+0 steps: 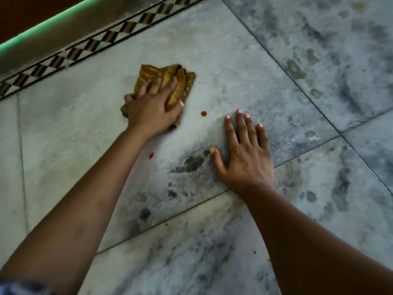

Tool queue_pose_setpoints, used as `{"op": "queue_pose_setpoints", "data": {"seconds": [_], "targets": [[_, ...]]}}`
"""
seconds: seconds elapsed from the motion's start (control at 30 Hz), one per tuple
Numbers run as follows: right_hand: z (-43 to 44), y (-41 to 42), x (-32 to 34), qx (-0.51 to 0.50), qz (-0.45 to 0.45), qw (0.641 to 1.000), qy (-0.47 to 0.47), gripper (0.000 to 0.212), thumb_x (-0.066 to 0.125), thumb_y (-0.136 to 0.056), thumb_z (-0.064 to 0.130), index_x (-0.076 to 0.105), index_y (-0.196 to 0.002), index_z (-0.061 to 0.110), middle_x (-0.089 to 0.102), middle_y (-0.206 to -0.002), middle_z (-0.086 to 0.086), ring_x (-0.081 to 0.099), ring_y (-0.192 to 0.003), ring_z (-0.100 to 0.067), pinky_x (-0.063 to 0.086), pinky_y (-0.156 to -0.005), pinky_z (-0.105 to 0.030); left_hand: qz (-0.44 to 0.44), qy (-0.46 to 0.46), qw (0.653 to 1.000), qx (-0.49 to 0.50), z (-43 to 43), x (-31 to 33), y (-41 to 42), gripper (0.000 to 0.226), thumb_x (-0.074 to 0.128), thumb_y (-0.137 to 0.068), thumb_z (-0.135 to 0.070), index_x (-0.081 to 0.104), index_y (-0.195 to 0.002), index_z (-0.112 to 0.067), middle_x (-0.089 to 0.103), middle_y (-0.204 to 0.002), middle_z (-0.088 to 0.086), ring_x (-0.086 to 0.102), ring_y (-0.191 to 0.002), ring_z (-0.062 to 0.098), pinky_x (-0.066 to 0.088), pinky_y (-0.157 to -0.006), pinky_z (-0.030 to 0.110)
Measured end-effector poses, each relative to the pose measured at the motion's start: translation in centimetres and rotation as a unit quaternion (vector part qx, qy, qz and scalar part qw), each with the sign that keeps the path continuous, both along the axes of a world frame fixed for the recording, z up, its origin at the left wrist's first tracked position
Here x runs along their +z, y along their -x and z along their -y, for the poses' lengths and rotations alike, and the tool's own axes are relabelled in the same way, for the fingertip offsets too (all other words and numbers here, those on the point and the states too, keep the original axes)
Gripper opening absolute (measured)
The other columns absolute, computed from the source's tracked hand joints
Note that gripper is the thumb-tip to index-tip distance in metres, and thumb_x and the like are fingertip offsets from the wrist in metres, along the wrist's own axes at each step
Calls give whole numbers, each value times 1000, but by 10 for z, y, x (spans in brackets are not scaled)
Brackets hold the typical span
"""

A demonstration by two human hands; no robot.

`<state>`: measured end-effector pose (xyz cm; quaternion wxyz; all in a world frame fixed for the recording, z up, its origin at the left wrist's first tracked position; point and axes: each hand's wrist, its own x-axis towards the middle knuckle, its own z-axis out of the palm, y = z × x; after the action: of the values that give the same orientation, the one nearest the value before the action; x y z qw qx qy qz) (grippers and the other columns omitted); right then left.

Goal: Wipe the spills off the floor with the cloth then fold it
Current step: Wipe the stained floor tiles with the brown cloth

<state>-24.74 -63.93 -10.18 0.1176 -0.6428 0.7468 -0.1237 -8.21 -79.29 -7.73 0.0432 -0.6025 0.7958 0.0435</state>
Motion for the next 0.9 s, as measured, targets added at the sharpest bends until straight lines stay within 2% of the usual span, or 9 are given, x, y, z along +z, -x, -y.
{"op": "queue_pose_setpoints", "data": {"seconds": [0.07,0.17,0.27,0.37,0.5,0.6,0.7,0.8,0.9], "targets": [[1,1,1,5,-1,1000,-6,74,23,-89,55,9,-150,15,3,-158,-11,1,-146,-23,-3,-118,-40,30,23,998,-51,-35,5,-19,77,19,-76,-73,24,-145,-41,23,-156,2,24,-137,31,26,-98,48],[0,1,3,4,1,1000,-11,75,24,-89,55,7,-150,15,2,-158,-11,-1,-146,-23,-3,-118,-40,55,48,997,-16,-35,7,-47,84,17,-74,-79,29,-145,-36,27,-152,8,27,-132,35,24,-98,50],[0,0,2,3,7,1000,-8,75,24,-88,54,8,-150,15,2,-158,-11,0,-146,-23,-4,-118,-39,8,24,997,75,10,-7,-31,80,23,-84,-74,15,-150,-30,8,-159,8,6,-144,32,7,-113,54],[0,0,2,3,2,1000,-8,75,24,-88,54,9,-150,15,3,-158,-11,1,-146,-23,-4,-118,-39,-53,-20,991,122,41,-12,20,74,21,-87,-72,2,-150,-38,-6,-160,5,-6,-146,31,-5,-114,56],[0,0,3,4,-6,1000,-15,76,22,-88,55,7,-150,14,2,-158,-11,-1,-146,-23,-2,-118,-40,-35,-28,999,-12,-8,-11,54,64,20,-90,-68,-1,-146,-47,-9,-160,0,-9,-146,28,-9,-114,53],[0,1,2,8,-10,1000,-25,77,19,-89,55,1,-150,12,-3,-158,-9,-5,-146,-19,-5,-118,-37,-22,-15,993,-118,-54,-9,23,63,19,-87,-68,1,-144,-50,-7,-159,-6,-8,-146,22,-6,-114,51],[1,1,1,10,-7,1000,-23,78,18,-88,55,0,-150,10,-4,-158,-9,-6,-146,-19,-6,-118,-35,-27,-34,997,-60,-27,-5,1,60,21,-88,-66,8,-144,-50,-2,-160,-6,-4,-147,22,-2,-114,54],[0,2,1,5,-3,1000,-18,78,18,-88,54,2,-150,10,-2,-158,-9,-4,-146,-19,-5,-118,-36,-57,-40,997,37,8,-9,35,56,24,-93,-62,9,-145,-49,-3,-160,-5,-6,-146,24,-2,-114,57],[1,2,1,14,-14,999,-27,78,17,-88,54,0,-149,9,-3,-158,-10,-5,-146,-20,-5,-118,-36,-49,-24,998,-7,-6,-12,66,57,22,-93,-62,6,-146,-47,-5,-160,-4,-7,-147,23,-6,-112,57]]}}
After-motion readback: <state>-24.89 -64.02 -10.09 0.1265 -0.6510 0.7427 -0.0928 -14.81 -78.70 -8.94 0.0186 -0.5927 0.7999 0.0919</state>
